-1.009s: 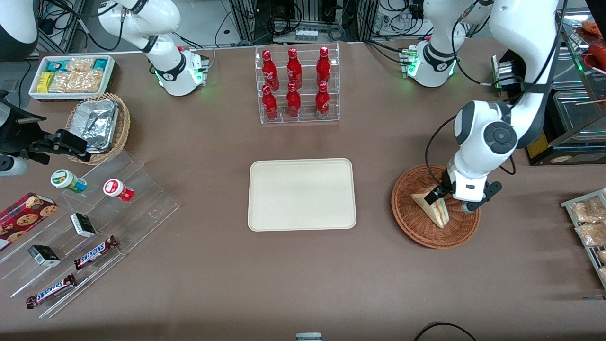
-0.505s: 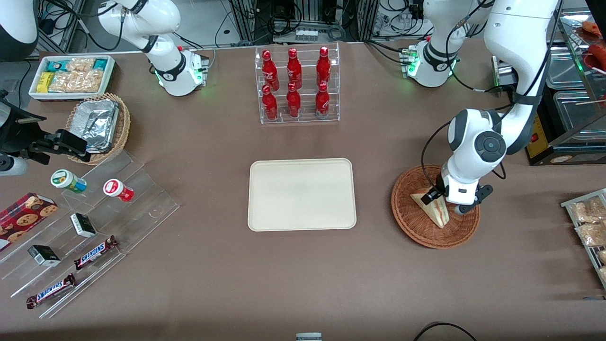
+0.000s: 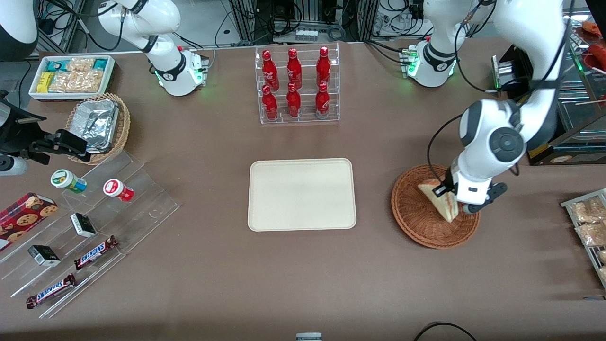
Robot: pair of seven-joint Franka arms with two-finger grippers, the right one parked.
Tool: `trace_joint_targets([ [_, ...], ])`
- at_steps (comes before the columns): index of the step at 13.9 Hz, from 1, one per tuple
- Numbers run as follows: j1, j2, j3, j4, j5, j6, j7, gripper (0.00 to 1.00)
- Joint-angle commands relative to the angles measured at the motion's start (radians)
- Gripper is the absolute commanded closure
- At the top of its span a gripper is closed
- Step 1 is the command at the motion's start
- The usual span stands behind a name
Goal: Place sandwich from basket to tray
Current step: 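Lift the sandwich out of the basket with the left gripper, then carry the sandwich over the cream tray and lower it onto it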
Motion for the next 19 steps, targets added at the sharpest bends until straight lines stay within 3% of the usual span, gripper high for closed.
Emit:
trace_joint_targets([
  [1, -0.005, -0.036, -0.045, 0.185, 0.015, -0.264, 0.007, 1.00],
  [3, -0.005, -0.033, -0.120, 0.284, 0.008, -0.360, 0.007, 1.00],
  [9, -0.007, 0.011, -0.390, 0.306, 0.021, -0.275, -0.023, 1.00],
  [13, -0.020, 0.152, -0.564, 0.307, 0.172, -0.135, -0.187, 1.00],
  [15, -0.112, 0.240, -0.562, 0.329, 0.270, -0.097, -0.248, 1.00],
  [19, -0.192, 0.456, -0.561, 0.485, 0.429, -0.091, -0.388, 1.00],
])
